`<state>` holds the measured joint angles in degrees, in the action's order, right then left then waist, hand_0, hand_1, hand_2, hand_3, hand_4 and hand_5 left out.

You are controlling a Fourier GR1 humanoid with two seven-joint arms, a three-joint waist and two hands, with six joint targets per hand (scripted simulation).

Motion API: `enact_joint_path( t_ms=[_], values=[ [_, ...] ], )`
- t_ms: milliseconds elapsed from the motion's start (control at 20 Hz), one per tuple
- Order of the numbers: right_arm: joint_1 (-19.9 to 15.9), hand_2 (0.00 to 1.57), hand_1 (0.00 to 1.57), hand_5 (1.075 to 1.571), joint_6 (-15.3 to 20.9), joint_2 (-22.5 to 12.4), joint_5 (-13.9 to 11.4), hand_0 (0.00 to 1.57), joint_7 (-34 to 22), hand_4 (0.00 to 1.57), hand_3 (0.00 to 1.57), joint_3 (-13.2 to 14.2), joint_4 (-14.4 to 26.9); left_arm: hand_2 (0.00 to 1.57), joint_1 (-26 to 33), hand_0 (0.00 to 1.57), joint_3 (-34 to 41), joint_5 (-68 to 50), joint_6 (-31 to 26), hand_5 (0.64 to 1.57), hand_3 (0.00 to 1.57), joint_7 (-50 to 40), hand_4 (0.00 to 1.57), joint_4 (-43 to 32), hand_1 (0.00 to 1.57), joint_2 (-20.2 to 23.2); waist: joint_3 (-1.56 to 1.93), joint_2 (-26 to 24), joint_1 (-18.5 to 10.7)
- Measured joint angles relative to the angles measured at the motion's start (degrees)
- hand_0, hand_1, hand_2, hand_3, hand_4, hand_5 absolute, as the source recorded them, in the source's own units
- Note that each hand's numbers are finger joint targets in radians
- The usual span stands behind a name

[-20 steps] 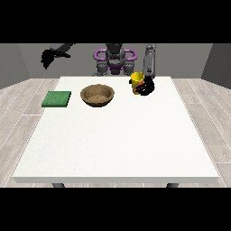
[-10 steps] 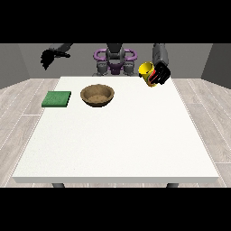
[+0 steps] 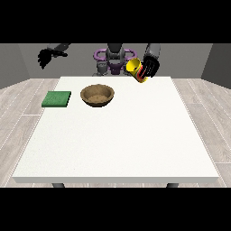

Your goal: Pick the cup and pour the ball into the bowl, then pick the bowl and place it on the pad

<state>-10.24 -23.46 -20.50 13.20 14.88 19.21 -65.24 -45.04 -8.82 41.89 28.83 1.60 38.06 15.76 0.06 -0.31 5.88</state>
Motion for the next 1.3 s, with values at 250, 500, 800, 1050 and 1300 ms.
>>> enact_joint_path(
  t_ms=[250,500,800,1050,1300],
  values=[
    [-0.5,0.0,0.0,1.571,0.0,0.3,-0.3,0.0,0.2,0.0,0.0,-0.2,1.8,1.57,-4.4,1.55,-6.3,10.1,-1.0,1.244,1.57,-9.2,1.57,-1.1,1.55,-2.0,0.03,-1.9,0.5],
    [-0.4,0.0,0.0,1.571,-1.4,-0.6,-0.2,0.0,0.6,0.0,0.0,0.1,3.9,1.57,-7.9,1.49,-14.6,21.5,-3.5,1.316,1.57,-16.3,1.51,-2.4,1.49,-4.7,0.08,-3.7,1.0],
    [-1.4,0.0,0.0,1.57,-2.5,-1.4,-0.1,0.0,1.8,0.0,0.0,0.6,6.4,1.57,-11.4,1.54,-24.6,33.2,-10.8,1.124,1.57,-21.2,1.57,-4.6,1.54,-10.1,0.08,-3.1,1.3],
    [-2.1,0.0,0.0,1.571,-3.7,-2.0,0.2,0.0,2.2,0.0,0.0,0.7,7.5,1.57,-13.8,1.48,-32.7,43.1,-16.5,1.234,1.57,-23.4,1.47,-7.4,1.48,-11.3,0.06,-2.6,1.8],
    [-2.7,0.0,0.0,1.571,-2.8,-2.2,0.1,0.0,1.8,0.0,0.0,1.0,8.0,1.57,-14.6,1.45,-37.4,49.5,-21.4,1.131,1.57,-22.6,1.53,-8.2,1.45,-12.4,0.01,-3.2,0.9]
  ],
)
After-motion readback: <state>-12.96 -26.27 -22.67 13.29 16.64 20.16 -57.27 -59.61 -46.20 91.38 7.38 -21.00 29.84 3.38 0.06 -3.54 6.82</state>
